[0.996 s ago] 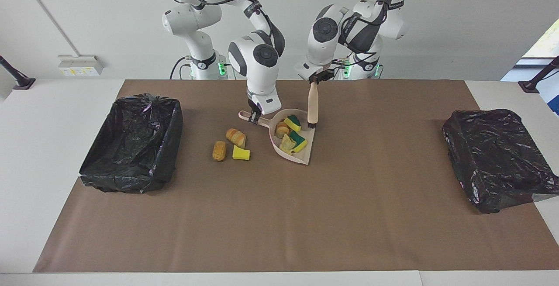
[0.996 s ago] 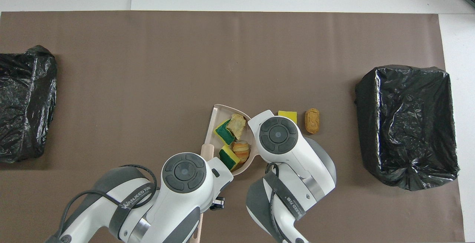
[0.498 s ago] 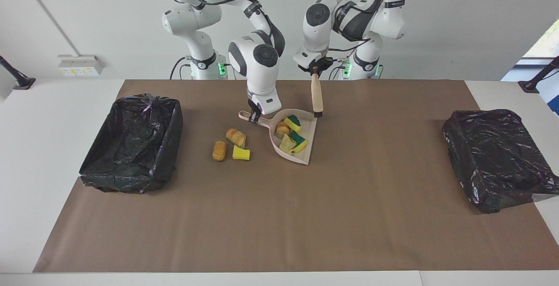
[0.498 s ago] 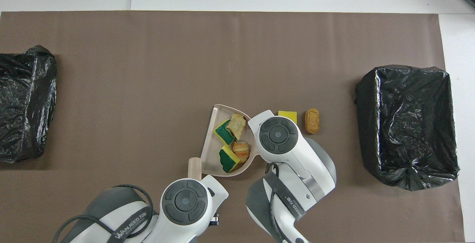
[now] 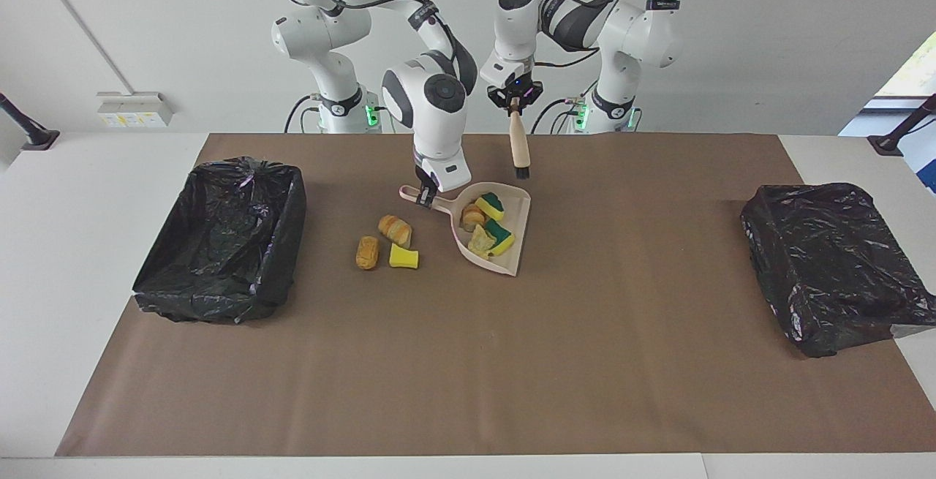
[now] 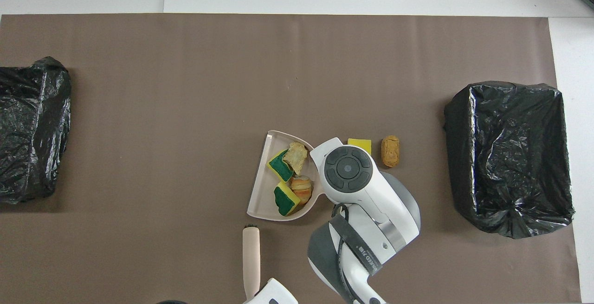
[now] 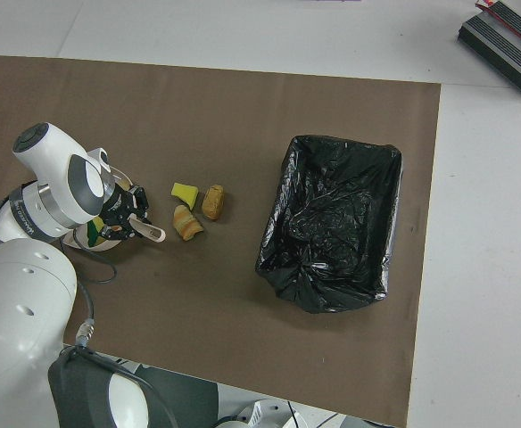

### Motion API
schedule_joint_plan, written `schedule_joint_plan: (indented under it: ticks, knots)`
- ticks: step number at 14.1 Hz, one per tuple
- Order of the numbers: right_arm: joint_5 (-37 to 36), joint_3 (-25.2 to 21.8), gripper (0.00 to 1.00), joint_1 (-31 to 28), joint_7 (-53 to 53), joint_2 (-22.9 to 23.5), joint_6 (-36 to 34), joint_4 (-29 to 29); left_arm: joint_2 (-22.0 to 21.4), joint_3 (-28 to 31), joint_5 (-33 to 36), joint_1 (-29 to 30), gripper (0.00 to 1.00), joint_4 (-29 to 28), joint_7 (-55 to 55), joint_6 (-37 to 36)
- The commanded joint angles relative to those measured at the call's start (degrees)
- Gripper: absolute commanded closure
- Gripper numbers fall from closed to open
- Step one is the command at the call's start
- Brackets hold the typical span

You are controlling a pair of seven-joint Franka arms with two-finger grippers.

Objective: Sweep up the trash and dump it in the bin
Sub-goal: 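Release the brush with the left gripper while the right gripper lifts the dustpan, then carry the dustpan to the far trash bag and tip it with the right gripper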

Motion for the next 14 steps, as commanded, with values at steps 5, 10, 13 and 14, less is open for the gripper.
schedule_joint_plan:
  ticks: [5,10,13,14]
  knots:
    - [-0.62,-0.12,1.00,-7.24,-2.04,-5.32,-4.57,1.96,1.93,0.69,-2.43,-2.46,1.00,-3.85,-0.87,8.26]
    - [0.08,-0.56,1.00,-16.45,-7.20,-9.64,-11.25,8.28,5.63,0.87,-3.23,-1.76,1.00,-3.59,-0.17,12.23]
    - [0.17,-0.65,1.00,-25.33,-15.98,-10.17,-16.61,13.73,6.77,1.13,-3.31,0.60,0.76,-3.06,2.72,11.62]
    - [0.08,-0.65,1.00,-28.67,-19.15,-10.17,-18.02,15.31,7.38,1.13,-3.31,1.84,0.53,-2.27,4.74,11.18]
